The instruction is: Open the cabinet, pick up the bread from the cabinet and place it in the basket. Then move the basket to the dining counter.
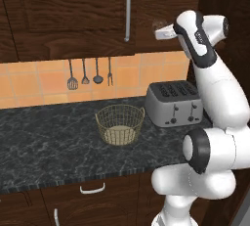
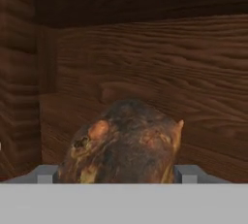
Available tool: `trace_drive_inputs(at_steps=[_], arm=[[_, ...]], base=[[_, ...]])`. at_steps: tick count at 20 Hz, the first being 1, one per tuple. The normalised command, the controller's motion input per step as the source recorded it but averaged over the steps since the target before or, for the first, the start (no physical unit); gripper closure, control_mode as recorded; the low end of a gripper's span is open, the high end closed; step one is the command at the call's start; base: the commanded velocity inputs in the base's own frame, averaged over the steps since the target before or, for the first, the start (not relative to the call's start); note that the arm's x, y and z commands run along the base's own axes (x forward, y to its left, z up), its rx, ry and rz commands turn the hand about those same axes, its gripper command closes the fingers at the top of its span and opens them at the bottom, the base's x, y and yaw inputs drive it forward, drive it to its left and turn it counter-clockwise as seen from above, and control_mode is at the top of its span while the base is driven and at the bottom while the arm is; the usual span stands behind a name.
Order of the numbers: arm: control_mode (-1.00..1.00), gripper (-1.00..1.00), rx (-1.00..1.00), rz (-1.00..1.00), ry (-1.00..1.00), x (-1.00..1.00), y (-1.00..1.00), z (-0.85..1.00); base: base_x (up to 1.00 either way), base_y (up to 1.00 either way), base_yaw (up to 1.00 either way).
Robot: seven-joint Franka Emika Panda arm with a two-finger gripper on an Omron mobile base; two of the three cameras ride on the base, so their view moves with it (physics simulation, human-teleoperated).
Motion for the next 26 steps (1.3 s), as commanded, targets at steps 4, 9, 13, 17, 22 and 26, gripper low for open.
trace_drive_inputs(at_steps=[4,9,13,17,22,26], arm=[[-1.0,1.0,0.0,-0.1,0.0,-1.0,0.0,0.56],[-1.0,1.0,0.02,-0.11,0.06,-1.0,-0.05,0.42],[-1.0,1.0,0.14,-0.07,0.29,-1.0,0.0,0.0],[-1.0,1.0,0.24,-0.03,0.28,-1.0,0.01,-0.06],[-1.0,1.0,0.21,-0.03,0.21,-0.93,0.14,-0.45],[-1.0,1.0,0.12,0.0,0.15,-0.56,0.23,-0.69]], base=[[0.0,0.0,0.0],[0.0,0.0,0.0],[0.0,0.0,0.0],[0.0,0.0,0.0],[0.0,0.0,0.0],[0.0,0.0,0.0]])
